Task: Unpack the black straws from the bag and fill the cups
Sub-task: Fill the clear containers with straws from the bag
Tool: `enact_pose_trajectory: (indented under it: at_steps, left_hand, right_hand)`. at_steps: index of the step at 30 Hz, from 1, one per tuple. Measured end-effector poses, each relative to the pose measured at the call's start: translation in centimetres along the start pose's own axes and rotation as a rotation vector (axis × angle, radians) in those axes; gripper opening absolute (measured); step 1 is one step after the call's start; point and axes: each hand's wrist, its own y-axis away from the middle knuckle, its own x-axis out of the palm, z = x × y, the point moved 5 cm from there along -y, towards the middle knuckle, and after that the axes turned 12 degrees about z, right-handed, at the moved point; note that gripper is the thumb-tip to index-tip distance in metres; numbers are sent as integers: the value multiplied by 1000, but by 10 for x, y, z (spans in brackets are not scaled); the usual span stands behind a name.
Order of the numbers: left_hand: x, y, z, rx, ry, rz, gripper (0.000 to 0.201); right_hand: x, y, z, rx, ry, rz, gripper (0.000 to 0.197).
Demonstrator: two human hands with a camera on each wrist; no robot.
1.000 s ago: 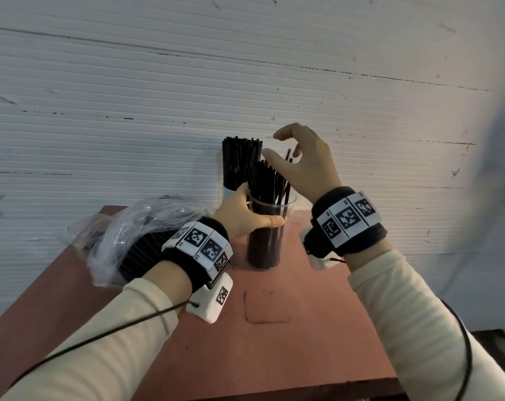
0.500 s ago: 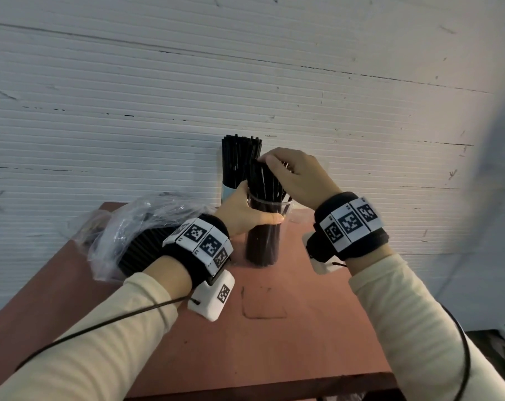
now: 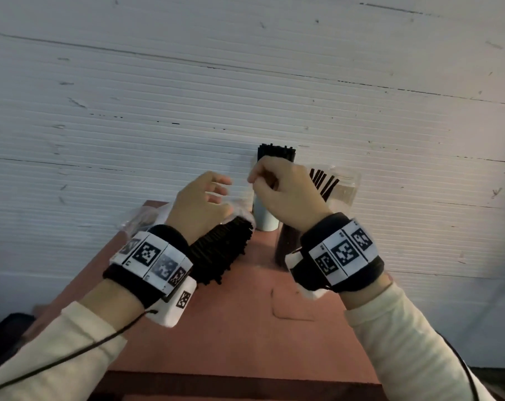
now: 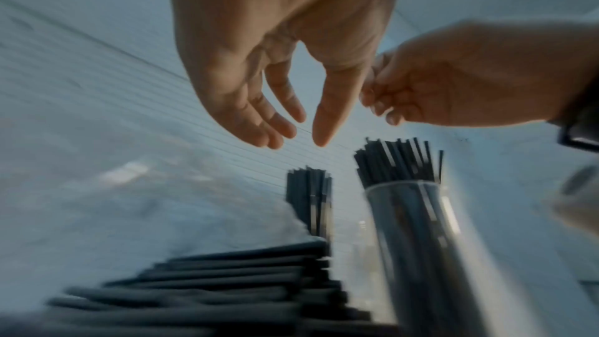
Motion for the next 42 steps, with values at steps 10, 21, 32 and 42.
enact_pose_trajectory:
  at_steps: [10,21,32,42]
  left_hand:
    - [-55,26,53,-85,-267,173,52]
    - [-59,16,43,-51,-194,93,37]
    - [-65,19,46,-100,-155,74,40]
    - [-63,13,49,-128,-141,71,44]
  right_hand:
    - [136,-4,2,179,215,873,35]
    - [161,-28,5,245,399,824,54]
    - [152,-21,16,120,355,782,46]
    - [126,-14,-1,194,75,667,41]
